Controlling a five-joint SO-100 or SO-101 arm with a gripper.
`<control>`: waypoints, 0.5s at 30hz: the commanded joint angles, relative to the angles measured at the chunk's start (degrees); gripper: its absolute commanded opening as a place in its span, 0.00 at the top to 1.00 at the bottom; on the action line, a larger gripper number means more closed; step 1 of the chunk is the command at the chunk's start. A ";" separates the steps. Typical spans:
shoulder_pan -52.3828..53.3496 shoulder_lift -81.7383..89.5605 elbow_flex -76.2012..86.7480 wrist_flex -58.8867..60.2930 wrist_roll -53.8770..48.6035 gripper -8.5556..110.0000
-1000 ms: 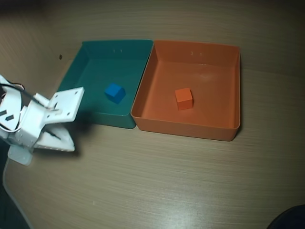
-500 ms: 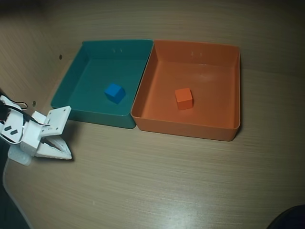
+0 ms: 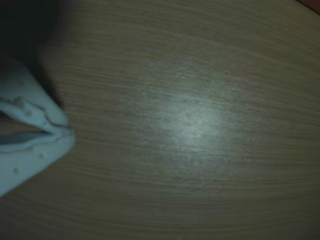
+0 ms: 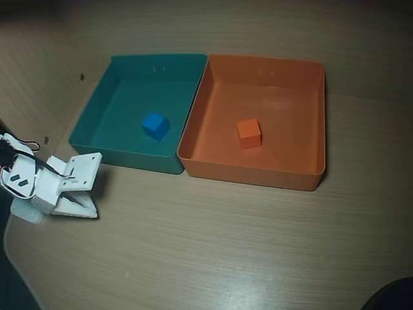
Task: Grasp a cube and put it in the box.
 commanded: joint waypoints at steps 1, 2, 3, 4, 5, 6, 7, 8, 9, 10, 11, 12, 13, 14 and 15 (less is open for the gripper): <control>-0.26 0.26 3.78 4.75 0.53 0.97; -0.26 0.26 3.78 7.47 0.53 0.97; -0.26 0.26 3.78 10.46 0.53 0.97; -0.26 0.26 3.78 13.54 0.53 0.97; -0.26 0.35 3.78 16.00 0.70 0.97; -0.26 0.35 3.78 17.67 0.88 0.97; -0.26 0.44 3.78 17.58 1.32 0.97; -0.26 0.44 3.78 16.88 2.02 0.97; -0.26 0.35 3.78 16.44 2.55 0.97; -0.26 0.35 3.78 16.35 3.08 0.97; -0.26 0.35 3.78 16.52 3.25 0.97; -0.26 0.35 3.78 16.79 3.52 0.97; -0.26 0.35 3.78 16.79 3.52 0.97; -0.26 0.35 3.78 16.79 3.52 0.97; -0.26 0.35 3.78 16.79 3.52 0.97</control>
